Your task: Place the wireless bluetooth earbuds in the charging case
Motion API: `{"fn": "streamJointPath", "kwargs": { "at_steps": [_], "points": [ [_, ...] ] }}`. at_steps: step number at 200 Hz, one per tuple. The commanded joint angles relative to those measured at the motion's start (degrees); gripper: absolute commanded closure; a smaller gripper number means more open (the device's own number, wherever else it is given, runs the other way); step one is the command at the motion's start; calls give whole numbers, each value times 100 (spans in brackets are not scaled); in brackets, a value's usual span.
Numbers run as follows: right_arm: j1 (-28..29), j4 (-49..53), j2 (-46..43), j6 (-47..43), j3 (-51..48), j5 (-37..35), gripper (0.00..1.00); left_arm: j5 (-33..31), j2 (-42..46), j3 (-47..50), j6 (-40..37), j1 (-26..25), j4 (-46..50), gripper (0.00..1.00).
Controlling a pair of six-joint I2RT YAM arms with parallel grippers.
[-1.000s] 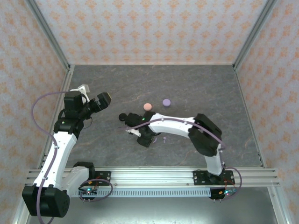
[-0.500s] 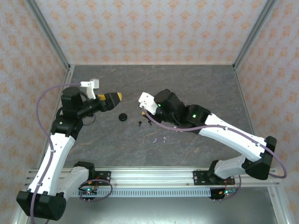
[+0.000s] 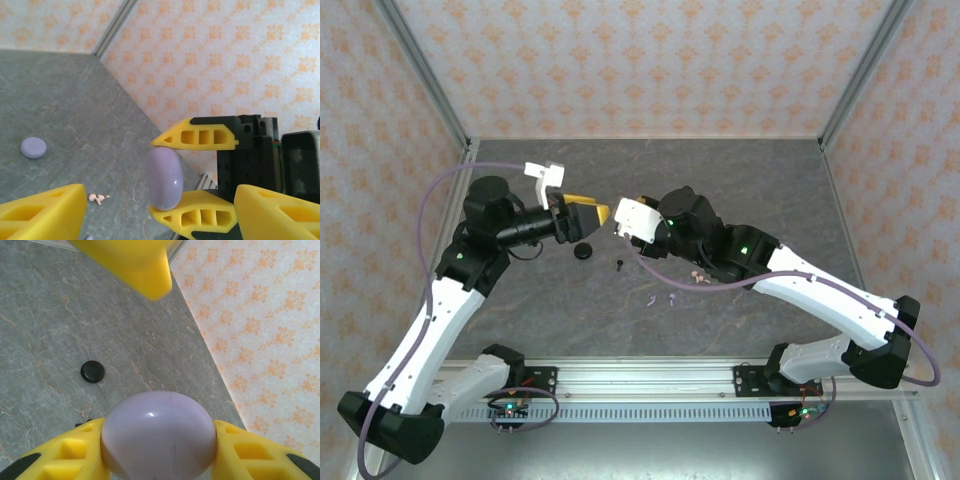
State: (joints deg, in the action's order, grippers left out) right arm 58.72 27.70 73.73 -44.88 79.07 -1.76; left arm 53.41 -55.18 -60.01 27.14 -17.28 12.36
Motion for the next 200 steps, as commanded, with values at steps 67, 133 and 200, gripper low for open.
{"fn": "streamJointPath", "kwargs": {
  "at_steps": [67, 133, 200],
  "points": [
    [-1, -221, -158, -214, 82, -26, 60, -5, -489, -134, -67, -609, -346, 35],
    [-1, -256, -178, -148, 1, -18, 60, -50, -622, -24, -165, -706, -235, 46],
    [-1, -254, -123, -161, 12, 0, 59, 11, -808, -20, -345, -825, -86, 53]
  ]
}}
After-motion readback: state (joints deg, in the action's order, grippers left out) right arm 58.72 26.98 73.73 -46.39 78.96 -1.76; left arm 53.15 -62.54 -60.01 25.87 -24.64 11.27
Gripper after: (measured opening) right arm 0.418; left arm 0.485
